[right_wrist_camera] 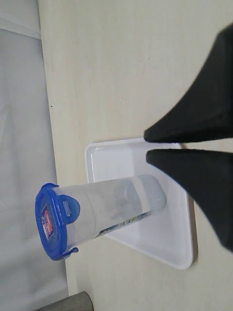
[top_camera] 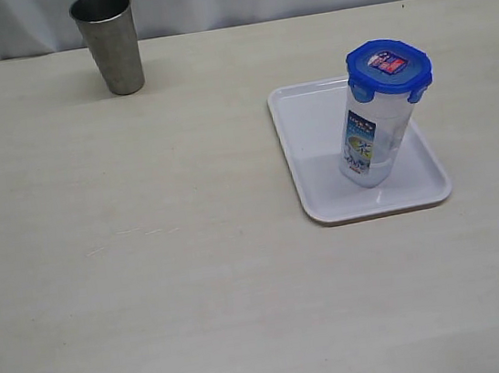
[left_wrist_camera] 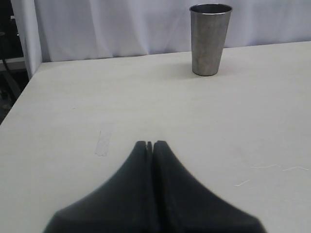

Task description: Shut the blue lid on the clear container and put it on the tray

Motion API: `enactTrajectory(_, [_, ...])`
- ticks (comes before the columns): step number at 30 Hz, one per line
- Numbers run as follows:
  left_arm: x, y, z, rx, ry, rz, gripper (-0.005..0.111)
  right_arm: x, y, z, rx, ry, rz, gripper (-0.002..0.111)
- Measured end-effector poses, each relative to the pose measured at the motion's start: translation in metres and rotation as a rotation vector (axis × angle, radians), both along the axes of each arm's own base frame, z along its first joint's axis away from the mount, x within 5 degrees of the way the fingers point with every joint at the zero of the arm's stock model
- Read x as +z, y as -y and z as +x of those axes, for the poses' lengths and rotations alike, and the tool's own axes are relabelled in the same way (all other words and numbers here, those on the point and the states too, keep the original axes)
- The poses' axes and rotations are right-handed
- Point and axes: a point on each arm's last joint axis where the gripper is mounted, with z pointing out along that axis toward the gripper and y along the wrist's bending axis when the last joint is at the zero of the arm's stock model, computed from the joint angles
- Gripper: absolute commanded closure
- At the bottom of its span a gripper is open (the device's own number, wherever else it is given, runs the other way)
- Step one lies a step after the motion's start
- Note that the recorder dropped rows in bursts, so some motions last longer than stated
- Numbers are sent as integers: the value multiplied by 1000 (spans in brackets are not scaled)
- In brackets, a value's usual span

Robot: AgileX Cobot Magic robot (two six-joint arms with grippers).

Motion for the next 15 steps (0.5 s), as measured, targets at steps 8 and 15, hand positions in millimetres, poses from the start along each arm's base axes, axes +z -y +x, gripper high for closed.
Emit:
enactTrajectory(8, [0, 0, 0, 1, -5, -4, 107, 0, 0, 0, 0, 0, 0, 104])
enactTrajectory(15, [0, 0, 0, 1, -5, -4, 107, 0, 0, 0, 0, 0, 0, 104])
